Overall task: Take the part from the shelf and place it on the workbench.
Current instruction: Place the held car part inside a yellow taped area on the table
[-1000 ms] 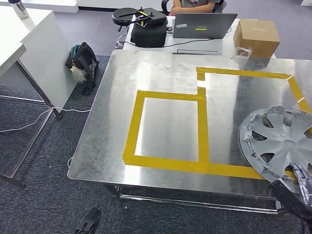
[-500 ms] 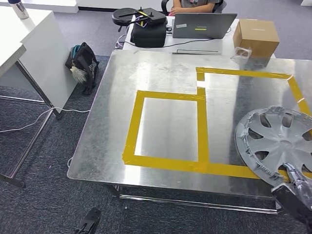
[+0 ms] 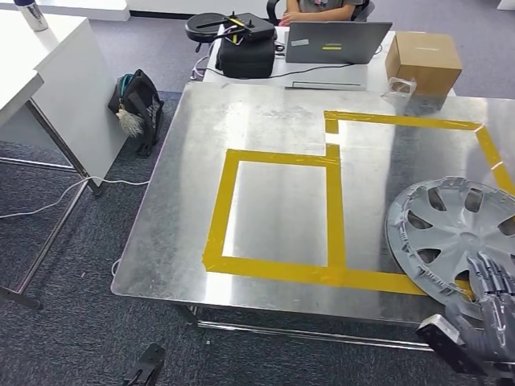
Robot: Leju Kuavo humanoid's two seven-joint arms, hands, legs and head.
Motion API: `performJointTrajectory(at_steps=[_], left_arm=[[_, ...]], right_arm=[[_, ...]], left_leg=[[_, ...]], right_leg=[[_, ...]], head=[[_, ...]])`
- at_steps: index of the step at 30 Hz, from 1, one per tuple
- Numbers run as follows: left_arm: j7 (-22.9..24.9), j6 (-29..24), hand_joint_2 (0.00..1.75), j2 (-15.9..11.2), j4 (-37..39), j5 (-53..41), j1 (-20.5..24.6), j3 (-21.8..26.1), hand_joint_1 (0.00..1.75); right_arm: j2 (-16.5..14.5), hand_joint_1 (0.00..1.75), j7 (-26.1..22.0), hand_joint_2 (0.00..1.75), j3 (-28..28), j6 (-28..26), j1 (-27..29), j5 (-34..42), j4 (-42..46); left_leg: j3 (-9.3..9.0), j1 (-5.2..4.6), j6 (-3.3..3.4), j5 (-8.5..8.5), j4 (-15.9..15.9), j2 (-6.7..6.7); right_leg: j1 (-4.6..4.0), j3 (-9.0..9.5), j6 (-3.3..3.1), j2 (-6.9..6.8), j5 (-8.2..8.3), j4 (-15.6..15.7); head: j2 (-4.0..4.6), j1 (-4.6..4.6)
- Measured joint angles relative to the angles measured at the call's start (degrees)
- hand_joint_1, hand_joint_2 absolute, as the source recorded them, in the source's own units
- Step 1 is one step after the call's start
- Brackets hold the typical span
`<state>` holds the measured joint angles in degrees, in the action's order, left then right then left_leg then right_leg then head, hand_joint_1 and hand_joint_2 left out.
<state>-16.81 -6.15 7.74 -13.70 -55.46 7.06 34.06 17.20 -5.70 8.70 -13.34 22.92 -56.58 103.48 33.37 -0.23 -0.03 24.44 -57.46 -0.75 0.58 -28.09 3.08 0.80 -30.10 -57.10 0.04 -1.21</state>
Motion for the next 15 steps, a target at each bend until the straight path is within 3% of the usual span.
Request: performJointTrajectory(at_steps=[10, 15], left_arm=[[-0.7, -0.6, 0.0, 0.0, 0.0, 1.0, -0.4, 0.6, 0.0], [-1.7, -1.0, 0.0, 0.0, 0.0, 1.8, -0.8, 1.5, 0.0]], right_arm=[[-0.3, 0.0, 3.3, 1.75, -8.5, -9.3, 6.4, -8.4, 10.0], [-0.3, 0.0, 7.9, 1.75, -16.5, -17.4, 9.7, -9.9, 11.8]], left_leg=[[0.0, 0.0, -0.02, 0.02, 0.0, 0.0], [0.0, 0.01, -0.03, 0.04, 0.0, 0.0]], right_leg=[[0.0, 0.0, -0.04, -0.01, -0.03, 0.0], [0.0, 0.0, -0.05, 0.01, -0.05, 0.0]], head=[[0.0, -0.01], [0.0, 0.0]])
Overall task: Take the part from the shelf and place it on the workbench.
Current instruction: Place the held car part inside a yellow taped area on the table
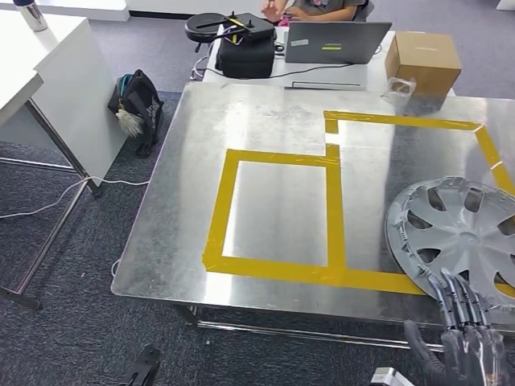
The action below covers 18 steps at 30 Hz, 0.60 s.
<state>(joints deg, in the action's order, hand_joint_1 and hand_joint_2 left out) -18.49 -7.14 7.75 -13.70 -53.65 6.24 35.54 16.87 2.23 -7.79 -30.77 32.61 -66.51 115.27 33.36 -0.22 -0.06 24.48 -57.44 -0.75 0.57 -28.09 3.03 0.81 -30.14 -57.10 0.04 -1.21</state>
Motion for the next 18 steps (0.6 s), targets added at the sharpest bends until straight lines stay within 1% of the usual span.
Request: performJointTrajectory(at_steps=[3, 7, 8, 9, 10, 11, 14, 15, 16, 18], left_arm=[[-0.5, -0.4, 0.0, 0.0, 0.0, 0.4, -0.4, 0.5, 0.0], [-0.7, -0.6, 0.0, 0.0, 0.0, 0.6, -0.7, 1.1, 0.0], [-0.9, -0.6, 0.0, 0.0, 0.0, 0.7, -0.7, 1.2, 0.0], [-1.2, -0.6, 0.0, 0.0, 0.0, 0.9, -0.7, 1.4, 0.0], [-1.6, -0.6, 0.0, 0.0, 0.0, 1.1, -0.8, 1.6, 0.0], [-2.1, -0.6, 0.0, 0.0, 0.0, 1.3, -0.9, 1.7, 0.0], [-3.3, -0.6, 0.0, 0.0, 0.0, 1.7, -1.5, 2.5, 0.0], [-3.5, -0.7, 0.0, 0.1, 0.0, 1.7, -1.7, 2.7, 0.0], [-3.7, -0.7, 0.0, 0.1, 0.0, 1.8, -1.8, 2.9, 0.0], [-3.8, -0.7, 0.0, 0.1, 0.0, 1.8, -2.0, 3.2, 0.0]], right_arm=[[-0.1, 0.0, 1.2, 1.75, -4.9, -4.4, 1.2, 1.3, 0.1], [-0.2, 0.0, 1.6, 0.0, -9.3, -6.6, 1.8, 2.6, 0.1], [-0.3, 0.0, 1.2, 0.0, -10.0, -7.1, 1.8, 3.8, 0.1], [-0.8, 0.0, -0.2, 0.0, -10.5, -7.4, 1.9, 5.8, 0.0], [-1.8, 0.0, -2.7, 0.0, -10.7, -7.6, 2.2, 8.2, -0.1], [-3.3, 0.0, -6.2, 0.0, -10.5, -7.7, 2.5, 11.0, -0.4], [-9.8, 0.0, -17.7, 0.0, -8.0, -7.7, 3.7, 19.0, -2.8], [-11.8, 0.0, -20.1, 0.0, -7.0, -7.7, 4.0, 20.7, -3.8], [-13.5, 0.0, -21.6, 0.0, -6.1, -7.7, 4.2, 21.7, -4.7], [-16.0, 0.0, -22.7, 0.0, -4.6, -7.7, 4.6, 22.7, -6.1]], left_leg=[[0.0, 0.01, -0.01, 0.03, 0.0, 0.0], [-0.01, 0.02, -0.02, 0.03, 0.0, 0.0], [-0.01, 0.02, -0.02, 0.03, 0.0, 0.0], [-0.01, 0.02, -0.02, 0.03, 0.0, 0.0], [-0.01, 0.02, -0.02, 0.03, 0.0, 0.0], [-0.01, 0.03, -0.02, 0.03, 0.0, 0.0], [-0.02, 0.05, -0.05, 0.05, 0.0, 0.0], [-0.03, 0.06, -0.07, 0.06, 0.0, 0.01], [-0.03, 0.08, -0.08, 0.07, 0.0, 0.01], [-0.03, 0.1, -0.1, 0.08, 0.0, 0.02]], right_leg=[[-0.01, -0.01, -0.02, 0.0, -0.02, 0.0], [-0.01, -0.01, -0.03, 0.0, -0.03, 0.0], [-0.01, -0.01, -0.03, 0.0, -0.03, 0.0], [-0.01, -0.01, -0.04, 0.0, -0.04, 0.0], [-0.01, -0.01, -0.05, -0.02, -0.05, 0.0], [-0.01, -0.01, -0.06, -0.03, -0.06, 0.0], [-0.04, -0.01, -0.08, 0.01, -0.08, 0.0], [-0.05, 0.0, -0.1, 0.03, -0.1, 0.0], [-0.07, 0.0, -0.12, 0.04, -0.11, 0.0], [-0.09, 0.01, -0.15, 0.03, -0.13, 0.0]], head=[[0.0, 0.0], [0.0, 0.0], [0.0, 0.0], [0.0, -0.01], [0.0, -0.01], [0.0, -0.02], [0.0, 0.02], [0.0, 0.02], [0.0, 0.01], [0.0, -0.01]])
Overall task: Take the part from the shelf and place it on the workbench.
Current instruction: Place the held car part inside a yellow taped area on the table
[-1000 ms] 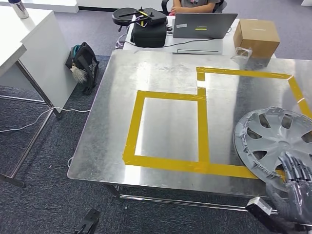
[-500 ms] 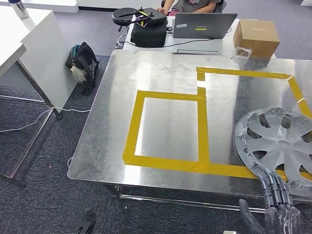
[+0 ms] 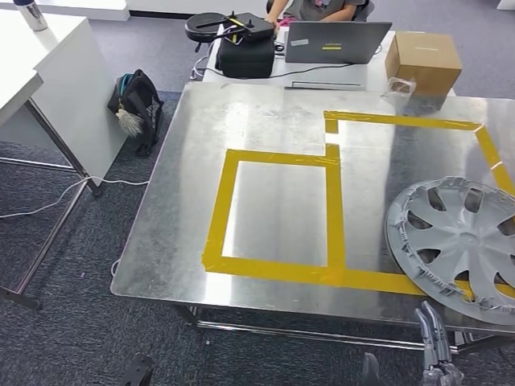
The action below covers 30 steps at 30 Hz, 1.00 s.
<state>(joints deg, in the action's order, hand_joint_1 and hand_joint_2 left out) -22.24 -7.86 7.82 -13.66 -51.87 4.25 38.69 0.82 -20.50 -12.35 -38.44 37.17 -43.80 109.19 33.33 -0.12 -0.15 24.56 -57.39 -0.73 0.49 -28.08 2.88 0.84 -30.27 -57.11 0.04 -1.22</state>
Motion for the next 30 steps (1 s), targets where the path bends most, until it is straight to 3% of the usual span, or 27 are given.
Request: performJointTrajectory(at_steps=[6, 12, 14, 16, 18, 19, 20, 21, 24, 25, 28, 30], left_arm=[[-0.5, -0.1, 0.0, 0.0, 0.0, 0.5, -0.4, 0.8, 0.0], [-1.1, 0.1, 0.0, 0.0, 0.0, 0.5, -0.6, 1.9, 0.0], [-1.2, 0.1, 0.0, 0.0, 0.0, 0.6, -0.6, 2.3, 0.0], [-1.3, 0.0, 0.0, 0.0, 0.0, 0.8, -0.6, 2.6, 0.0], [-1.6, -0.2, 0.0, 0.0, 0.0, 0.9, -0.8, 2.9, 0.0], [-1.7, -0.2, 0.0, 0.0, 0.0, 1.0, -0.9, 3.0, 0.0], [-1.8, -0.3, 0.0, 0.0, 0.0, 1.0, -1.0, 3.2, 0.0], [-1.9, -0.3, 0.0, 0.0, 0.0, 1.1, -1.1, 3.4, 0.0], [-2.3, -0.5, 0.0, -0.1, 0.0, 1.6, -1.2, 4.2, 0.0], [-2.4, -0.5, 0.0, -0.2, 0.0, 1.7, -1.2, 4.5, 0.0], [-2.8, -0.6, 0.0, -0.4, 0.0, 2.0, -1.4, 5.3, 0.0], [-2.8, -0.6, 0.0, -0.6, 0.1, 2.1, -1.7, 5.7, 0.0]], right_arm=[[-6.1, 0.0, -4.3, 0.0, 4.3, 1.2, 0.9, 4.2, -2.7], [-13.6, 0.0, -10.5, 0.0, 12.3, 9.2, 0.3, 4.2, -7.1], [-15.4, 0.0, -11.4, 0.0, 15.5, 11.5, -0.7, 4.6, -9.5], [-16.7, 0.0, -11.9, 0.0, 18.7, 13.0, -2.2, 5.5, -12.6], [-17.6, 0.0, -12.0, 0.0, 21.7, 13.8, -3.7, 6.0, -16.1], [-17.9, 0.0, -12.0, 0.0, 23.2, 14.1, -4.5, 6.0, -18.1], [-18.2, 0.0, -12.0, 0.0, 24.7, 14.3, -5.4, 5.9, -20.2], [-18.4, 0.0, -11.9, 0.0, 26.2, 14.4, -6.4, 5.7, -22.5], [-18.9, 0.0, -12.2, 0.0, 30.7, 14.5, -9.5, 4.3, -29.6], [-19.1, 0.0, -12.6, 0.0, 32.1, 14.5, -10.5, 3.6, -31.9], [-19.6, 0.0, -13.6, 0.0, 35.8, 14.5, -13.0, 1.7, -37.7], [-19.9, 0.0, -14.0, 0.0, 37.5, 14.5, -14.3, 0.9, -40.3]], left_leg=[[0.0, -0.2, 0.18, 0.17, -0.1, 0.0], [-0.03, -0.68, 0.86, 0.3, -0.1, 0.0], [-0.26, -0.41, 1.32, -0.16, 0.6, 0.12], [-0.44, -0.05, 1.68, -0.49, 1.2, 0.3], [-0.37, -0.03, 1.78, -0.52, 1.2, 0.44], [-0.33, -0.02, 1.75, -0.55, 1.2, 0.49], [-0.3, 0.01, 1.67, -0.59, 1.2, 0.51], [-0.29, 0.09, 1.54, -0.68, 1.2, 0.45], [-0.11, 0.35, 0.69, -1.06, 1.0, -0.13], [0.0, 0.34, 0.27, -1.26, 0.9, -0.37], [0.42, 0.39, -0.93, -2.06, 0.8, -1.13], [1.28, 0.57, -1.51, -0.66, -0.4, -0.91]], right_leg=[[0.2, 0.04, 0.09, -0.01, 0.01, 0.1], [0.69, 0.16, 0.73, 0.02, 0.07, 0.3], [0.62, 0.13, 1.0, -0.08, -0.49, -0.2], [0.43, -1.51, 1.15, -0.29, -3.36, -4.2], [0.4, -4.97, 1.38, -0.38, -7.11, -11.6], [0.45, -6.39, 1.48, -0.38, -7.99, -14.5], [0.51, -6.97, 1.56, -0.38, -7.72, -15.6], [0.6, -6.42, 1.64, -0.38, -6.26, -14.4], [0.88, -0.87, 1.65, 0.18, -0.61, -3.4], [0.87, 0.25, 1.44, 0.48, 0.19, -1.2], [0.63, -0.23, 0.25, 0.53, 0.77, -0.6], [0.63, -1.08, -0.91, -0.14, 1.34, -0.6]], head=[[0.0, 0.02], [0.0, 0.04], [0.0, -0.02], [0.0, -0.2], [0.0, -0.3], [0.0, -0.28], [0.0, -0.28], [0.0, -0.29], [0.0, -0.28], [0.0, -0.25], [0.0, -0.15], [0.0, -0.04]])
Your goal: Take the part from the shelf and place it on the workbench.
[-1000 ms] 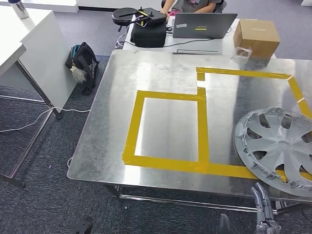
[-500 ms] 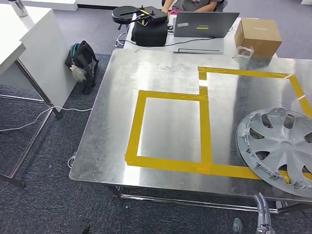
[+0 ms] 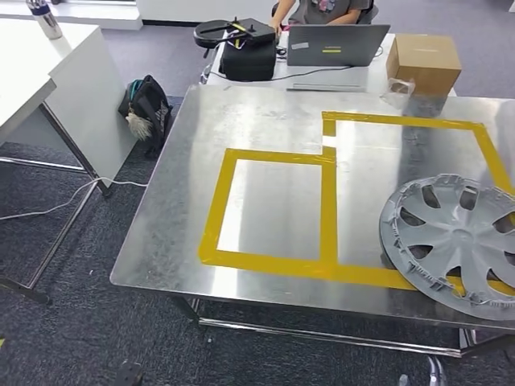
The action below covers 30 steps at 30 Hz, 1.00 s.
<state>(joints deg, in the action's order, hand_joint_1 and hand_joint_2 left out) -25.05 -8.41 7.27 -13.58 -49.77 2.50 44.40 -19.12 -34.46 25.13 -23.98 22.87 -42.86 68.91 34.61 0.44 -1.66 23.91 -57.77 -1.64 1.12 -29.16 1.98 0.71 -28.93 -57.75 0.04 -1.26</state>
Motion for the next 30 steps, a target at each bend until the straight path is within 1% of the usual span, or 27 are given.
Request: performJointTrajectory(at_steps=[1, 3, 4, 5, 6, 7, 9, 10, 11, 13, 14, 15, 16, 17, 18, 19, 20, 21, 22, 23, 24, 25, 26, 27, 28, 29, 30], left_arm=[[0.0, 0.0, 0.0, 0.0, 0.0, 0.0, -0.1, 0.1, 0.0], [0.0, 0.0, 0.0, 0.0, 0.1, 0.1, -0.2, 0.4, 0.0], [0.0, 0.0, 0.0, 0.0, 0.1, 0.1, -0.2, 0.6, 0.0], [0.0, 0.0, 0.0, -0.1, 0.1, 0.1, -0.2, 0.7, 0.0], [0.0, 0.0, 0.0, -0.1, 0.1, 0.1, -0.3, 0.9, 0.0], [0.0, 0.0, 0.0, -0.1, 0.1, 0.1, -0.4, 1.0, 0.0], [0.0, 0.1, 0.0, -0.1, 0.1, 0.2, -0.2, 1.1, 0.0], [-0.1, 0.1, 0.0, 0.0, 0.1, 0.2, -0.1, 1.1, 0.0], [-0.1, 0.1, 0.0, 0.0, 0.1, 0.2, 0.0, 1.1, 0.0], [-0.1, 0.2, 0.0, 0.0, 0.1, 0.2, 0.0, 1.2, 0.0], [-0.1, 0.2, 0.0, 0.0, 0.1, 0.2, -0.1, 1.2, 0.0], [-0.1, 0.2, 0.0, -0.1, 0.1, 0.2, -0.3, 1.3, 0.0], [-0.1, 0.2, 0.0, -0.2, 0.1, 0.2, -0.3, 1.3, 0.0], [-0.1, 0.2, 0.0, -0.2, 0.1, 0.1, -0.3, 1.3, 0.0], [-0.1, 0.2, 0.0, -0.3, 0.1, 0.1, -0.2, 1.4, 0.0], [-0.1, 0.2, 0.0, -0.4, 0.1, -0.1, -0.2, 1.5, 0.0], [-0.1, 0.1, 0.0, -0.4, 0.1, -0.3, -0.2, 1.5, 0.0], [-0.2, 0.1, 0.0, -0.4, 0.2, -0.5, -0.3, 1.6, 0.0], [-0.2, 0.1, 0.0, -0.4, 0.2, -0.7, -0.4, 1.7, 0.0], [-0.3, 0.1, 0.0, -0.4, 0.2, -0.9, -0.5, 1.9, 0.0], [-0.4, 0.0, 0.0, -0.4, 0.2, -1.0, -0.4, 2.0, 0.0], [-0.5, 0.0, 0.0, -0.4, 0.2, -1.0, -0.4, 2.2, 0.0], [-0.7, -0.1, 0.0, -0.4, 0.2, -1.1, -0.3, 2.4, 0.0], [-0.8, -0.1, 0.0, -0.4, 0.2, -1.2, -0.3, 2.5, 0.0], [-0.9, -0.1, 0.0, -0.4, 0.2, -1.3, -0.4, 2.6, 0.0], [-1.0, -0.1, 0.0, -0.4, 0.2, -1.5, -0.5, 2.8, 0.0], [-1.0, -0.2, 0.0, -0.4, 0.2, -1.7, -0.7, 2.9, 0.0]], right_arm=[[-0.2, 0.0, -0.2, 0.0, 0.7, 0.0, -0.5, -0.3, -1.0], [-0.4, 0.0, -0.3, 0.0, 1.7, 0.0, -1.2, -0.6, -2.7], [-0.5, 0.0, -0.4, 0.0, 2.2, 0.0, -1.5, -0.7, -3.5], [-0.5, 0.0, -0.4, 0.0, 2.5, 0.0, -1.7, -0.8, -4.1], [-0.5, 0.0, -0.4, 0.0, 2.8, 0.0, -1.9, -0.9, -4.6], [-0.6, 0.0, -0.4, 0.0, 3.1, 0.0, -2.2, -1.0, -5.1], [-0.7, 0.0, -0.4, 0.0, 3.5, 0.0, -2.6, -1.3, -5.8], [-0.7, 0.0, -0.4, 0.0, 3.7, 0.0, -2.8, -1.3, -6.2], [-0.8, 0.0, -0.4, 0.0, 3.9, 0.1, -2.9, -1.4, -6.4], [-0.9, 0.0, -0.4, 0.0, 4.1, 0.1, -3.1, -1.4, -6.9], [-0.9, 0.0, -0.4, 0.0, 4.2, 0.1, -3.2, -1.6, -7.1], [-0.9, 0.0, -0.4, 0.0, 4.3, 0.1, -3.3, -1.8, -7.4], [-0.9, 0.0, -0.4, 0.0, 4.5, 0.2, -3.5, -2.1, -7.8], [-0.9, 0.0, -0.5, 0.0, 4.9, 0.3, -3.6, -2.5, -8.2], [-0.9, 0.0, -0.5, 0.0, 5.3, 0.4, -3.8, -2.9, -8.8], [-0.9, 0.0, -0.5, 0.0, 5.8, 0.5, -4.1, -3.4, -9.4], [-0.9, 0.0, -0.6, 0.0, 6.4, 0.8, -4.5, -3.8, -10.2], [-0.9, 0.0, -0.6, 0.0, 7.1, 1.1, -5.0, -4.3, -10.9], [-0.9, 0.0, -0.7, 0.0, 7.9, 1.6, -5.5, -4.7, -11.7], [-0.9, 0.0, -0.7, 0.0, 8.8, 2.4, -6.1, -5.0, -12.6], [-0.9, 0.0, -0.7, 0.0, 9.9, 3.4, -6.8, -5.0, -13.6], [-0.9, 0.0, -0.6, 0.0, 11.1, 4.8, -7.6, -4.8, -14.7], [-0.9, 0.0, -0.3, 0.0, 12.5, 6.5, -8.4, -4.3, -15.9], [-0.9, 0.0, 0.1, 0.0, 14.0, 8.5, -9.3, -3.7, -17.3], [-0.9, 0.0, 0.6, 0.0, 15.7, 10.5, -10.2, -3.0, -18.9], [-0.9, 0.0, 1.0, 0.0, 17.5, 12.6, -11.1, -2.3, -20.6], [-0.9, 0.0, 1.3, 0.0, 19.1, 14.2, -12.1, -1.8, -22.3]], left_leg=[[1.0, 0.06, -0.24, 2.07, -2.2, 0.31], [3.8, 0.1, -0.62, 7.34, -9.6, 0.81], [4.86, 0.12, -0.76, 9.1, -13.2, 0.88], [5.07, 0.14, -0.82, 9.69, -15.2, 0.92], [4.19, 0.15, -0.84, 9.17, -15.0, 0.99], [2.08, 0.17, -0.84, 7.82, -12.4, 1.3], [-3.83, 0.14, -0.88, 5.24, -3.8, 3.58], [-5.89, 0.04, -0.65, 4.44, -0.5, 4.56], [-6.88, -0.07, -0.36, 4.19, 1.5, 5.18], [-6.36, -0.33, 0.63, 3.78, 2.0, 4.32], [-5.94, -0.34, 1.08, 3.46, 2.1, 3.87], [-5.43, -0.36, 1.56, 2.98, 2.1, 3.39], [-4.81, -0.34, 2.03, 2.4, 2.2, 2.92], [-4.1, -0.35, 2.36, 1.8, 2.2, 2.41], [-3.32, -0.46, 2.59, 1.18, 2.2, 1.78], [-2.49, -0.61, 2.74, 0.52, 2.1, 1.12], [-1.65, -0.78, 2.8, -0.14, 2.1, 0.41], [-0.84, -0.92, 2.81, -0.79, 2.1, -0.3], [-0.11, -1.01, 2.77, -1.42, 2.0, -1.0], [0.55, -1.06, 2.67, -2.04, 2.0, -1.73], [1.13, -1.12, 2.52, -2.67, 2.0, -2.44], [1.59, -1.13, 2.32, -3.32, 2.0, -3.15], [1.91, -1.12, 2.05, -3.92, 2.0, -3.8], [2.15, -1.08, 1.72, -4.52, 2.1, -4.42], [2.3, -1.0, 1.33, -5.09, 2.2, -5.12], [2.53, -0.94, 1.05, -5.3, 2.2, -5.29], [2.95, -0.9, 0.83, -4.48, 1.7, -4.59]], right_leg=[[0.03, -0.44, -0.54, -0.44, 0.42, 0.1], [-0.13, -1.29, -1.1, -1.38, 1.27, 0.0], [-0.21, -1.76, -1.16, -1.94, 1.72, 0.0], [-0.27, -2.24, -1.14, -2.49, 2.14, 0.0], [-0.3, -2.72, -1.07, -3.04, 2.5, -0.1], [-0.3, -3.11, -0.93, -3.58, 2.82, -0.1], [-0.46, -3.61, -0.48, -4.63, 3.31, -0.2], [-0.59, -3.72, -0.17, -5.19, 3.56, -0.3], [-0.73, -3.77, 0.15, -5.71, 3.79, -0.3], [-0.7, -3.79, 0.82, -6.77, 4.34, -0.3], [-0.55, -3.93, 1.19, -6.7, 4.22, -0.4], [-0.41, -4.35, 1.52, -5.94, 3.28, -1.1], [-0.35, -5.07, 1.75, -4.68, 1.38, -2.8], [-0.36, -6.07, 1.83, -3.12, -1.29, -5.7], [-0.47, -7.2, 1.73, -1.89, -4.15, -9.4], [-0.63, -8.04, 1.52, -1.2, -6.32, -13.1], [-0.85, -8.24, 1.24, -0.88, -7.25, -15.5], [-1.1, -7.58, 0.88, -0.68, -6.99, -16.1], [-1.35, -5.85, 0.5, -0.43, -5.67, -14.4], [-1.56, -3.14, 0.09, 0.24, -3.94, -10.8], [-1.69, -0.1, -0.38, 1.68, -3.03, -6.1], [-1.74, 2.55, -0.66, 2.99, -2.54, -2.1], [-1.76, 4.16, -0.9, 4.05, -2.57, 0.7], [-1.8, 4.74, -1.07, 4.51, -2.89, 2.1], [-1.87, 4.59, -1.18, 3.95, -2.6, 2.2], [-1.86, 4.12, -1.51, 3.21, -2.17, 2.3], [-1.83, 3.71, -1.9, 2.45, -1.59, 2.4]], head=[[0.0, 0.14], [0.0, 0.35], [0.0, 0.4], [0.0, 0.39], [0.0, 0.39], [0.0, 0.39], [0.0, 0.49], [0.0, 0.48], [0.0, 0.51], [0.0, 0.44], [0.0, 0.43], [0.0, 0.36], [0.0, 0.35], [0.0, 0.3], [0.0, 0.29], [0.0, 0.31], [0.0, 0.31], [0.0, 0.33], [0.0, 0.34], [0.0, 0.34], [0.0, 0.34], [0.0, 0.38], [0.0, 0.33], [-0.01, 0.25], [-0.01, 0.2], [-0.01, 0.14], [-0.01, 0.23]])
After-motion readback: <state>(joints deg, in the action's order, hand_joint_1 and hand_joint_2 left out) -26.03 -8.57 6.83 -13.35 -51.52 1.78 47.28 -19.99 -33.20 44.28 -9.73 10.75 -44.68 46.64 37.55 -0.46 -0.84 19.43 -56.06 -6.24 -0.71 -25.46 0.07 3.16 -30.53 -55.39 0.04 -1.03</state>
